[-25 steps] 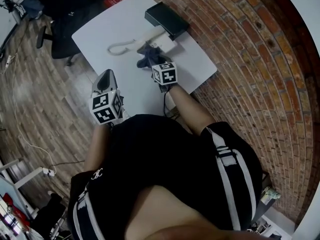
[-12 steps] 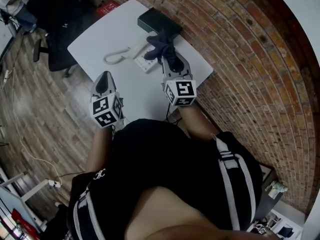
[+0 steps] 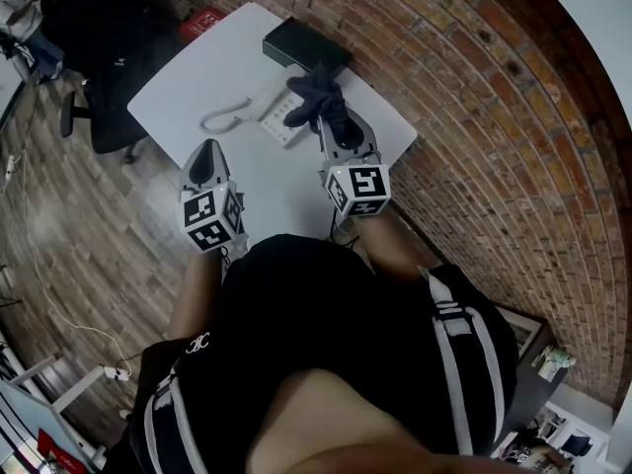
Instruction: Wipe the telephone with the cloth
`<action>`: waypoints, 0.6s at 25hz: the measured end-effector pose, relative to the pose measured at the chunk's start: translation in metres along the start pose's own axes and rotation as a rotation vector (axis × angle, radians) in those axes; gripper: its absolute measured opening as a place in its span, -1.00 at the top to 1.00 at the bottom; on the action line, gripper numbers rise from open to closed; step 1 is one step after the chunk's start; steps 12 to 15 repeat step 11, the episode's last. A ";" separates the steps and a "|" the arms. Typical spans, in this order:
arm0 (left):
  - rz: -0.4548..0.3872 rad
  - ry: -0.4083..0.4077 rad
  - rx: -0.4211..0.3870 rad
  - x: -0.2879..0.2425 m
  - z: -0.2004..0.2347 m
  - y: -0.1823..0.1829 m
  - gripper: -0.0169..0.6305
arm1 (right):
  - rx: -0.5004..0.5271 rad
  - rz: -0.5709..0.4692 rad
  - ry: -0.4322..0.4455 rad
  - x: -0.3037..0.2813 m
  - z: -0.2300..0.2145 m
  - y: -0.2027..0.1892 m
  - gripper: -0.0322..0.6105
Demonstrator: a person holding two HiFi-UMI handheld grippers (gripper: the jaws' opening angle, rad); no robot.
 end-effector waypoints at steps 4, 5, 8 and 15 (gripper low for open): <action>0.001 0.001 0.003 0.000 0.002 0.002 0.93 | 0.003 -0.003 0.008 -0.001 0.004 0.002 0.70; 0.000 0.001 0.003 0.000 0.002 0.002 0.92 | 0.001 -0.006 0.015 -0.001 0.004 0.003 0.70; 0.001 0.000 0.001 0.000 0.001 0.002 0.92 | -0.015 -0.021 0.047 -0.001 0.008 0.005 0.70; 0.002 -0.002 0.002 0.000 0.001 0.001 0.92 | -0.027 -0.027 0.069 -0.002 0.011 0.005 0.70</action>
Point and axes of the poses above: the fingertips, and each gripper's own axes: x backward along the fingers, z to its left, y out of its top, the point moved 1 cm from there along x, backward along the fingers, and after that the axes turned 1 degree about y, right-handed, at the moved point
